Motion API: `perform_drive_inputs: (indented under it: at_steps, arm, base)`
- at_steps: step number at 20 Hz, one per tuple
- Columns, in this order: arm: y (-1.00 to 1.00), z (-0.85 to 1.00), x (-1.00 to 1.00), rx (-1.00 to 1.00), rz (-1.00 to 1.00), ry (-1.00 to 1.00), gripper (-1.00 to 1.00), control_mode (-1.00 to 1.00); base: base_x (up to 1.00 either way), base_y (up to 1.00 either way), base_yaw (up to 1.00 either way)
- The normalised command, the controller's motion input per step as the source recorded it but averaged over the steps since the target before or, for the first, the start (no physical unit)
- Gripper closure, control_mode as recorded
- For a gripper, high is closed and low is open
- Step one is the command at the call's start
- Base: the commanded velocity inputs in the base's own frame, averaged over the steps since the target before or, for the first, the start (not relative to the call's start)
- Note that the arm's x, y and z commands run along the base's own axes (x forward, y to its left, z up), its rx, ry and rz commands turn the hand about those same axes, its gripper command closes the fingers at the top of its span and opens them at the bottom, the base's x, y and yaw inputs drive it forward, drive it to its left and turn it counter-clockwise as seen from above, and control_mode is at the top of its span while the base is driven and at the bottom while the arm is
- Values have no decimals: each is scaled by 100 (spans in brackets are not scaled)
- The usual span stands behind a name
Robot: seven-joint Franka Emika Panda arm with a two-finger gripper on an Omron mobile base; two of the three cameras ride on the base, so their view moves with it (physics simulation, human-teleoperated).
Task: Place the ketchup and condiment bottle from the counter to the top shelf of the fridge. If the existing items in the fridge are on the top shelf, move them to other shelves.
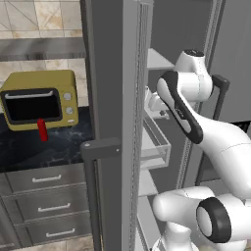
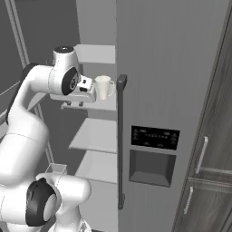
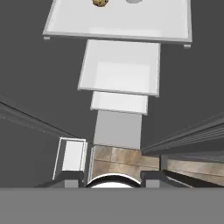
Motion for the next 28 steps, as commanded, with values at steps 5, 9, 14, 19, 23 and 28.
perform_drive_inputs:
  at_steps: [5, 9, 14, 19, 23, 28]
  arm:
    - [-17, 0, -44, 0, 2, -2, -100, -100]
    - [-35, 0, -76, 0, 6, -3, -100, -100]
    - [-41, 0, -77, 0, 2, -6, -100, -100]
    - [-15, 0, -55, 0, 2, -5, -100, -100]
    - [-4, 0, -30, 1, 1, -7, -100, -100]
    - [0, 0, -6, 0, 0, 0, -100, -100]
  base:
    - [0, 0, 0]
    - [0, 0, 0]
    - [0, 0, 0]
    - [0, 0, 0]
    - [0, 0, 0]
    - [0, 0, 0]
